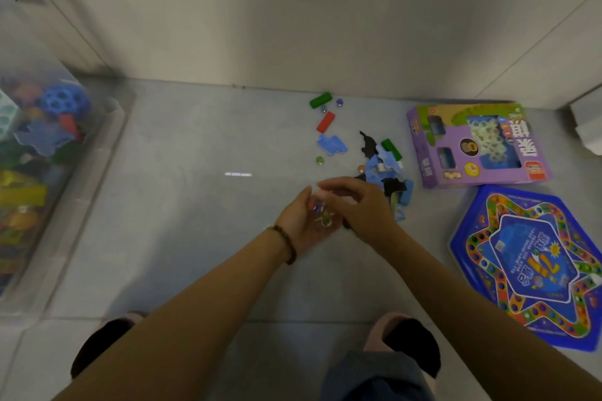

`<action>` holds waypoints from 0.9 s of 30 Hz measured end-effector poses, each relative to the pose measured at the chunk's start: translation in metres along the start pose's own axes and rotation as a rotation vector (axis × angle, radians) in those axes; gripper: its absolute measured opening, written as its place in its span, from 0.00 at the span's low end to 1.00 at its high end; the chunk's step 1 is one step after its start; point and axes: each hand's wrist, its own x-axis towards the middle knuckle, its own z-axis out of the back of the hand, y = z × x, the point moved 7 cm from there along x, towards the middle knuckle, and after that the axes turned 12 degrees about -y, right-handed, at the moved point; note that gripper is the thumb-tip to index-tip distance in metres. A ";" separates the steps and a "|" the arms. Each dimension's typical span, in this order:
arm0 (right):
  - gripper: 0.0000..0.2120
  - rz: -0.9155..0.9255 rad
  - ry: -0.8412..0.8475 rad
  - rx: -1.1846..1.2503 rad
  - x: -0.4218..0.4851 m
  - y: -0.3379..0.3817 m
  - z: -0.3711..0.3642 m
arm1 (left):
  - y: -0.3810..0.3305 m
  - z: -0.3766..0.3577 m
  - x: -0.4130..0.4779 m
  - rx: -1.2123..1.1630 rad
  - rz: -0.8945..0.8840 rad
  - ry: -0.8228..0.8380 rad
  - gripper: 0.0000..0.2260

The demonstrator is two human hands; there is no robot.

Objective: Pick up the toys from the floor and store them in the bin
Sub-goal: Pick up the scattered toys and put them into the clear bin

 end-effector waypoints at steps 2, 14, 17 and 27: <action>0.07 -0.021 -0.113 -0.038 0.013 -0.014 0.023 | -0.009 0.000 0.006 -0.009 -0.041 -0.099 0.16; 0.06 -0.075 -0.141 -0.417 0.035 -0.081 0.025 | -0.032 0.003 0.038 0.296 -0.235 -0.196 0.12; 0.05 0.012 -0.085 -0.201 0.048 -0.049 0.012 | -0.029 -0.005 0.044 0.287 -0.116 -0.129 0.17; 0.10 -0.062 -0.221 -0.508 0.094 -0.078 0.046 | -0.071 -0.005 0.071 0.365 -0.341 -0.164 0.10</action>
